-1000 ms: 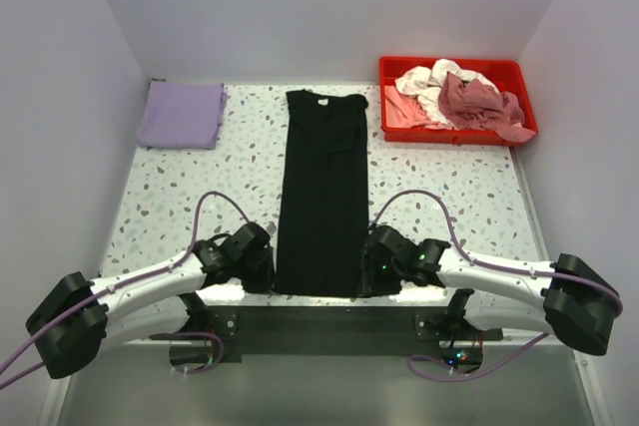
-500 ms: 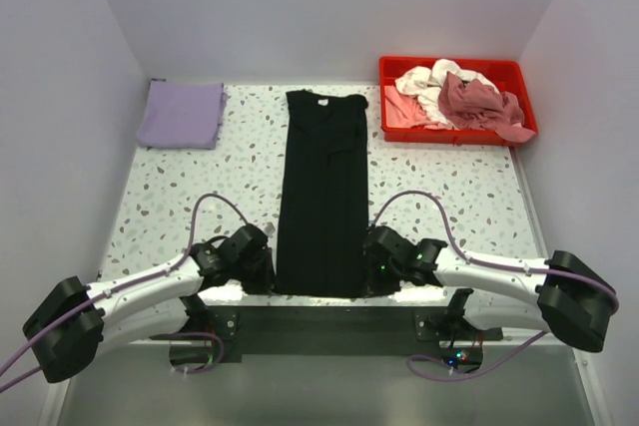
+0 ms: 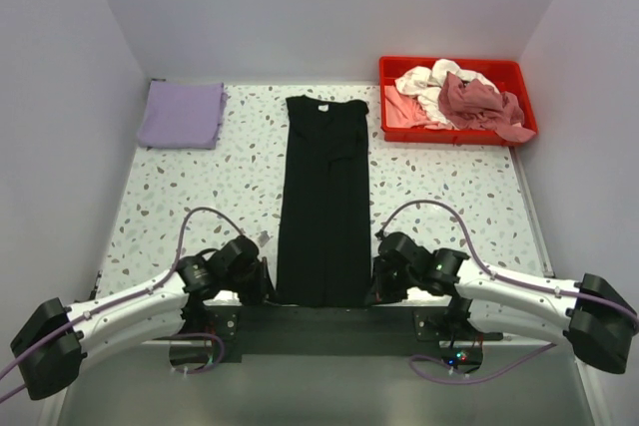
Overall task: Fold and stack the t-shirts
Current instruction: Fold the tshirt
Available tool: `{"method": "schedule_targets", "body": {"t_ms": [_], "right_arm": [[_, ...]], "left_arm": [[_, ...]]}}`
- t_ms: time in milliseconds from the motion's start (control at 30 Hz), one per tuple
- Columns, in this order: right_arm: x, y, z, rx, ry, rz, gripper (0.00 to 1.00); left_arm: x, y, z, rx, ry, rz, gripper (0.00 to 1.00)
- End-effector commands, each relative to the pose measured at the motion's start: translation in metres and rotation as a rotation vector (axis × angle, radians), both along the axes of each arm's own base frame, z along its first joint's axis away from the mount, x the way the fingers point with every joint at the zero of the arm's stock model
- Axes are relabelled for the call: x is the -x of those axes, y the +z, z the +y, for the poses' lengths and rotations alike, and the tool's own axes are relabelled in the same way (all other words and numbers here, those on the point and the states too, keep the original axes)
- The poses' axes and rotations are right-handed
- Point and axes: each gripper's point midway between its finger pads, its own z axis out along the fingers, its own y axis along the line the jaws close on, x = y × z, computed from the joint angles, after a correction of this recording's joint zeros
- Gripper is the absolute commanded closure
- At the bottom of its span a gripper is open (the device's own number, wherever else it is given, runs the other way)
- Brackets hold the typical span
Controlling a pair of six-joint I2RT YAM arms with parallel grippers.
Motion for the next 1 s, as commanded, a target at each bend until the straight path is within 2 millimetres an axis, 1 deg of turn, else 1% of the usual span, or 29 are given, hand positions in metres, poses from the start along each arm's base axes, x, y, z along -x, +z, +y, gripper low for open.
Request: {"method": "schedule_targets", "body": {"t_ms": [0,33,67,133,167,200,233,267,300,333,367,400,433,467,500,533,567,600,633,667,700,733,767,800,833,867,900,933,967], "right_arm": [[-0.013,0.026,0.014,-0.032,0.024,-0.064,1.0],[-0.015,0.028,0.01,-0.001,0.027,-0.078,1.0],[-0.026,0.042,0.015,-0.004,0.036,-0.131,1.0],[-0.039,0.049,0.01,0.052,0.026,-0.196,1.0],[-0.048,0.064,0.015,0.047,0.034,-0.236,1.0],[-0.054,0.067,0.013,0.068,0.033,-0.263,1.0],[-0.068,0.077,0.014,0.088,0.011,-0.317,1.0],[-0.076,0.081,0.015,0.101,0.021,-0.358,1.0],[-0.092,0.089,0.016,0.104,-0.014,-0.413,1.0],[-0.101,0.098,0.022,0.088,-0.021,-0.445,1.0],[-0.109,0.105,0.024,0.083,-0.021,-0.482,1.0],[-0.12,0.111,0.025,0.074,-0.041,-0.509,1.0],[-0.131,0.124,0.031,0.045,-0.057,-0.547,1.0],[-0.139,0.126,0.031,0.052,-0.054,-0.565,1.0],[-0.153,0.129,0.026,0.06,-0.091,-0.573,1.0],[-0.162,0.135,0.025,0.053,-0.114,-0.586,1.0],[-0.169,0.135,0.024,0.052,-0.113,-0.592,1.0],[-0.181,0.139,0.019,0.048,-0.143,-0.603,1.0],[-0.191,0.149,0.022,0.027,-0.156,-0.634,1.0],[-0.197,0.152,0.021,0.037,-0.148,-0.652,1.0],[-0.206,0.149,0.019,0.062,-0.157,-0.647,1.0],[-0.214,0.157,0.02,0.06,-0.163,-0.657,1.0],[-0.219,0.158,0.02,0.068,-0.158,-0.662,1.0],[-0.228,0.152,0.019,0.083,-0.164,-0.649,1.0],[-0.234,0.157,0.02,0.08,-0.172,-0.659,1.0],[-0.24,0.158,0.019,0.081,-0.173,-0.665,1.0],[-0.249,0.152,0.016,0.093,-0.185,-0.651,1.0],[-0.256,0.157,0.017,0.087,-0.19,-0.659,1.0],[-0.261,0.155,0.016,0.094,-0.187,-0.656,1.0]], "left_arm": [[-0.018,0.039,-0.025,0.107,0.003,-0.081,1.0],[-0.026,0.044,-0.026,0.099,0.013,-0.119,1.0],[-0.034,0.058,-0.03,0.108,0.019,-0.148,1.0],[-0.046,0.064,-0.033,0.08,0.027,-0.189,1.0],[-0.055,0.076,-0.039,0.093,0.032,-0.222,1.0],[-0.06,0.076,-0.041,0.071,0.032,-0.227,1.0],[-0.069,0.077,-0.04,0.044,0.046,-0.26,1.0],[-0.076,0.08,-0.041,0.028,0.055,-0.281,1.0],[-0.087,0.088,-0.045,0.018,0.059,-0.316,1.0],[-0.101,0.093,-0.044,0.0,0.088,-0.353,1.0],[-0.115,0.109,-0.051,0.022,0.111,-0.399,1.0],[-0.124,0.108,-0.052,0.005,0.119,-0.404,1.0],[-0.137,0.112,-0.049,-0.005,0.138,-0.422,1.0],[-0.149,0.125,-0.053,0.017,0.153,-0.452,1.0],[-0.158,0.124,-0.053,0.003,0.153,-0.466,1.0],[-0.17,0.127,-0.048,0.003,0.186,-0.481,1.0],[-0.182,0.138,-0.051,0.027,0.203,-0.516,1.0],[-0.189,0.139,-0.051,0.026,0.212,-0.528,1.0],[-0.201,0.142,-0.046,0.018,0.231,-0.554,1.0],[-0.213,0.155,-0.048,0.036,0.244,-0.591,1.0],[-0.221,0.152,-0.048,0.013,0.236,-0.595,1.0],[-0.229,0.153,-0.046,-0.001,0.246,-0.6,1.0],[-0.239,0.164,-0.048,0.001,0.252,-0.62,1.0],[-0.246,0.158,-0.048,-0.024,0.251,-0.611,1.0],[-0.254,0.159,-0.045,-0.039,0.262,-0.619,1.0],[-0.264,0.163,-0.046,-0.043,0.269,-0.629,1.0],[-0.27,0.164,-0.044,-0.053,0.274,-0.636,1.0],[-0.278,0.165,-0.038,-0.061,0.292,-0.639,1.0],[-0.285,0.167,-0.038,-0.063,0.295,-0.646,1.0]]}}
